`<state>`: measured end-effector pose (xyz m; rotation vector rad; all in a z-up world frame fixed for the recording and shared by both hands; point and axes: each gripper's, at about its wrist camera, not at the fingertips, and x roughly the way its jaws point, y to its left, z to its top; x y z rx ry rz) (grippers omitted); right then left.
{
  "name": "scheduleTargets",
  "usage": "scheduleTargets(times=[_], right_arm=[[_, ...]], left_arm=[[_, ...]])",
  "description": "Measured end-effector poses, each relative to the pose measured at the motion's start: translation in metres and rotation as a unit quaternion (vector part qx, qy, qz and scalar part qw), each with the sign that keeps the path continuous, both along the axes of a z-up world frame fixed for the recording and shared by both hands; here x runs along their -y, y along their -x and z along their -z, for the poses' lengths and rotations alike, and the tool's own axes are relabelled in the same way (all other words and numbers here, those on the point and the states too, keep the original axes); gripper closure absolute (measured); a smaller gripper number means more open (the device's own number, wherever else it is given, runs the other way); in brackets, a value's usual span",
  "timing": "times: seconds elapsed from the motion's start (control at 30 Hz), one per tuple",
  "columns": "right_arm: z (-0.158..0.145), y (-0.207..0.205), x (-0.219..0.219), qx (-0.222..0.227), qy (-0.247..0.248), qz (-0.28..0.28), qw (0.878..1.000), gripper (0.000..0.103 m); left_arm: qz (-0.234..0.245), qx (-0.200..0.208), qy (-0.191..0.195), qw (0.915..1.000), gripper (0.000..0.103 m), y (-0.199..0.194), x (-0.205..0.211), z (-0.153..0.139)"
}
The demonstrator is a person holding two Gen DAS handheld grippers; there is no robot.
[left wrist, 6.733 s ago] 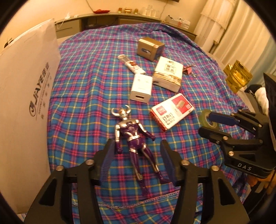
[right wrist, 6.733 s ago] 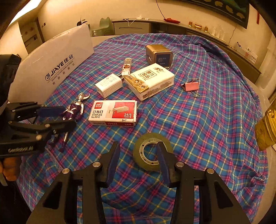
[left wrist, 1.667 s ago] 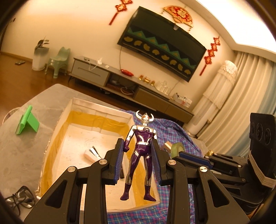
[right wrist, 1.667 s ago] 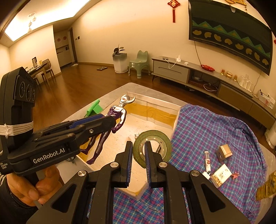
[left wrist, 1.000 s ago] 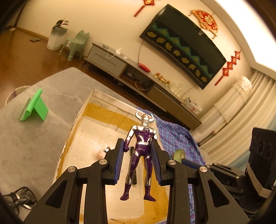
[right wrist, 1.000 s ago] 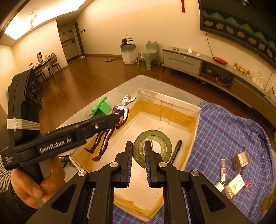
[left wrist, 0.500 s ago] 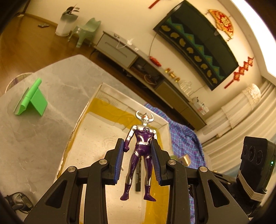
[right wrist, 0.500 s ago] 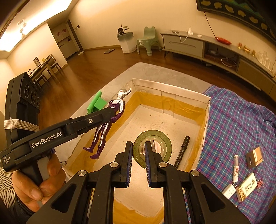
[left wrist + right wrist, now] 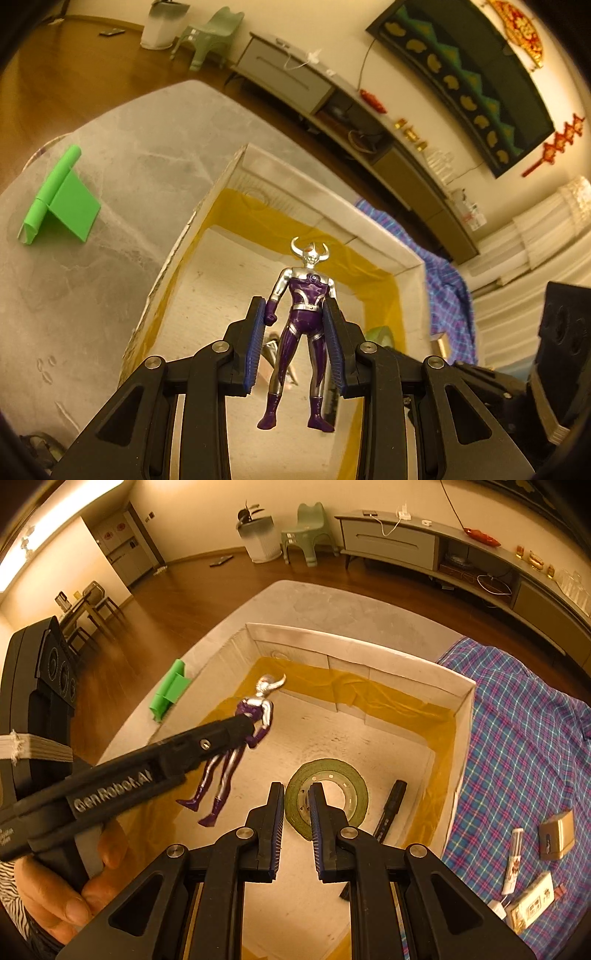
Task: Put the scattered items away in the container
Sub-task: 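Open the right tool to drop the tape roll while the left releases the figure into the box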
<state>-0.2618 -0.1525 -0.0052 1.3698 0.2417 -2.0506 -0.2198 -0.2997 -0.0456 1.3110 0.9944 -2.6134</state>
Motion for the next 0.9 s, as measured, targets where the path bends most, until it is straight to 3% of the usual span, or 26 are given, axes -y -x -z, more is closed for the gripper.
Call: scheduleTargets(times=[0.4,0.53,0.73,0.9], right_arm=[[0.031,0.036,0.021,0.021,-0.071,0.003,0.997,0.088],[0.038,0.041,0.028,0.023,-0.085,0.004,0.996,0.088],[0.04,0.043,0.028,0.023,-0.086,0.009,0.996,0.086],[0.037,0.039,0.021,0.025,-0.078,0.013,0.997,0.086]], left_arm=[[0.002,0.039,0.021,0.999,0.07,0.02,0.0,0.022],[0.0,0.047,0.048,0.9977,0.07,0.025,-0.002,0.026],[0.002,0.049,0.055,0.9973,0.068,0.027,0.002,0.03],[0.005,0.051,0.054,0.9972,0.061,0.027,0.001,0.03]])
